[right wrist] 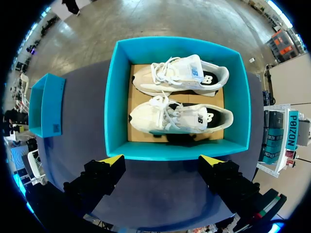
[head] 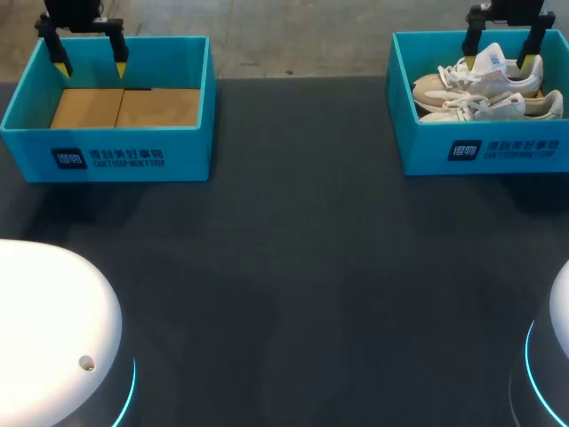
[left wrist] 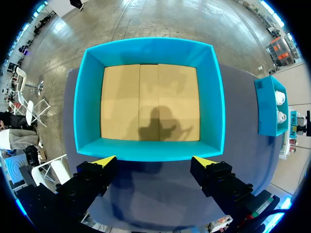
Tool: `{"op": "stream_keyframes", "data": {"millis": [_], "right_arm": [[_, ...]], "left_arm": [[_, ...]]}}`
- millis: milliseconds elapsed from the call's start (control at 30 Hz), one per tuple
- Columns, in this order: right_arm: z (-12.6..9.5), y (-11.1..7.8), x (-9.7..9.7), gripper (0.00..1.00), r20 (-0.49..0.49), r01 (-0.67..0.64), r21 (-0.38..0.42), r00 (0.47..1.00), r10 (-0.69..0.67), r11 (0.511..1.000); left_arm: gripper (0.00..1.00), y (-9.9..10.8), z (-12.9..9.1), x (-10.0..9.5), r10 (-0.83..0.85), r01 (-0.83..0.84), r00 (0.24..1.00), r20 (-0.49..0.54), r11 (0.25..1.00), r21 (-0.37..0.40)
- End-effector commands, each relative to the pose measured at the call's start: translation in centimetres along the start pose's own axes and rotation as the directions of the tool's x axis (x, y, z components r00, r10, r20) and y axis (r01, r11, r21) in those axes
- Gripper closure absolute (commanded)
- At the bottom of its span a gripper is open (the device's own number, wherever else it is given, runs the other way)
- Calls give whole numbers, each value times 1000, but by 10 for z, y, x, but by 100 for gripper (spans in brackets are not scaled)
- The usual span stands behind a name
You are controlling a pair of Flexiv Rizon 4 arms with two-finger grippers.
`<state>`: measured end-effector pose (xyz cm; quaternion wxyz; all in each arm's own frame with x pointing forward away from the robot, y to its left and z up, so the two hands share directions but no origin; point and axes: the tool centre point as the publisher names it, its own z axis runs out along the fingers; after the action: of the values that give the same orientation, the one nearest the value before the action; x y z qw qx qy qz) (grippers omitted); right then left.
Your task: Take the shoe out of the shoebox, open the shoe tongue, remove and reinsert the insole, then place the shoe into the shoebox
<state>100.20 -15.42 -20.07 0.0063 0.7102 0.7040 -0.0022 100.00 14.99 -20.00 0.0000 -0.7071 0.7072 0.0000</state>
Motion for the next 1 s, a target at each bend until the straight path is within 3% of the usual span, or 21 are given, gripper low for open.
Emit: {"op": "stream_keyframes", "data": {"millis": [33, 267, 500, 1000], "right_arm": [[2, 3, -15, 0, -4, -7, -28, 1000, 7, 1000], [11, 13, -63, 0, 18, -25, -62, 999, 26, 998], [35, 19, -101, 0, 47, -29, -47, 998, 31, 998], [94, 38, -137, 0, 49, -29, 11, 998, 28, 1000]], "left_arm": [[0, 0, 0, 0, 0, 0, 1000, 0, 1000, 0], [0, 0, 0, 0, 0, 0, 1000, 0, 1000, 0], [0, 0, 0, 0, 0, 0, 1000, 0, 1000, 0], [0, 0, 0, 0, 0, 0, 1000, 0, 1000, 0]]}}
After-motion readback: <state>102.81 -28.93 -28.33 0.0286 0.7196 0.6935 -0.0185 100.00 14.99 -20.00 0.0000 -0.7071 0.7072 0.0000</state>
